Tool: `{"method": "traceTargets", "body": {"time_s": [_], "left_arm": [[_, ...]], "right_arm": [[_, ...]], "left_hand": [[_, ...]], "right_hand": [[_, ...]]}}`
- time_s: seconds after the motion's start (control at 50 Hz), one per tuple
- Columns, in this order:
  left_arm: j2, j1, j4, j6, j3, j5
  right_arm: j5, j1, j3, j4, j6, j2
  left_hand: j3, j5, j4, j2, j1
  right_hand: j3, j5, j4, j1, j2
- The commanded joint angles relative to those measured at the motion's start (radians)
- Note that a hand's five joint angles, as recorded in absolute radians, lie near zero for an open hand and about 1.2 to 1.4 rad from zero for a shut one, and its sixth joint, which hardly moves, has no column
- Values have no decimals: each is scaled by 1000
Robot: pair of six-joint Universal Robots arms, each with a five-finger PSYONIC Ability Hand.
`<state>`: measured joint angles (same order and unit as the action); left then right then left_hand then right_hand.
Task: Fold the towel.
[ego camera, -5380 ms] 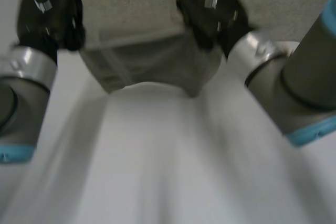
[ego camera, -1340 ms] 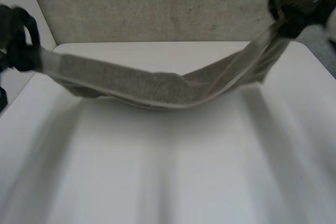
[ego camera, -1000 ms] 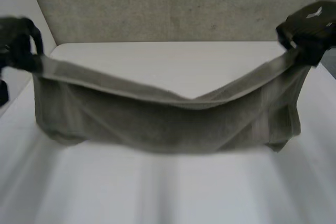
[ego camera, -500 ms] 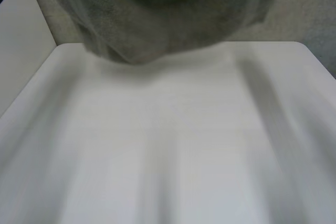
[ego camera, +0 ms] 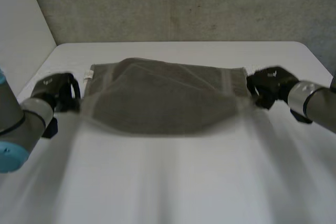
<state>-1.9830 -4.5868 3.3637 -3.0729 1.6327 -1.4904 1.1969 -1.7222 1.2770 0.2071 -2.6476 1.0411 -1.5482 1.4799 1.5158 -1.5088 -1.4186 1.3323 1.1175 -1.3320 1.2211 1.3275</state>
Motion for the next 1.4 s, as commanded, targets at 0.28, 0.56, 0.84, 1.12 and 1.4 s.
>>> {"method": "traceTargets", "body": {"time_s": [0.28,0.56,0.84,1.12,1.4], "left_arm": [[469,-228,-168,-70,266,282],[-104,-70,-148,-70,-176,106],[51,20,-250,-98,8,225],[443,-78,-66,-407,498,354],[372,-78,49,-489,622,348]], "right_arm": [[-138,210,130,290,196,350],[5,81,-384,310,80,-195],[53,46,-309,272,52,-277],[46,44,-30,51,29,-109],[46,44,18,14,29,-104]], "left_hand": [[152,-258,-120,113,22],[152,-258,-120,113,22],[1214,-1320,-1182,1175,1085],[1302,-1409,-1270,1263,1173],[842,-948,-810,803,712]], "right_hand": [[64,104,-64,175,69],[64,104,-64,175,69],[64,104,-64,175,69],[64,104,-64,175,69],[64,104,-64,175,69]]}}
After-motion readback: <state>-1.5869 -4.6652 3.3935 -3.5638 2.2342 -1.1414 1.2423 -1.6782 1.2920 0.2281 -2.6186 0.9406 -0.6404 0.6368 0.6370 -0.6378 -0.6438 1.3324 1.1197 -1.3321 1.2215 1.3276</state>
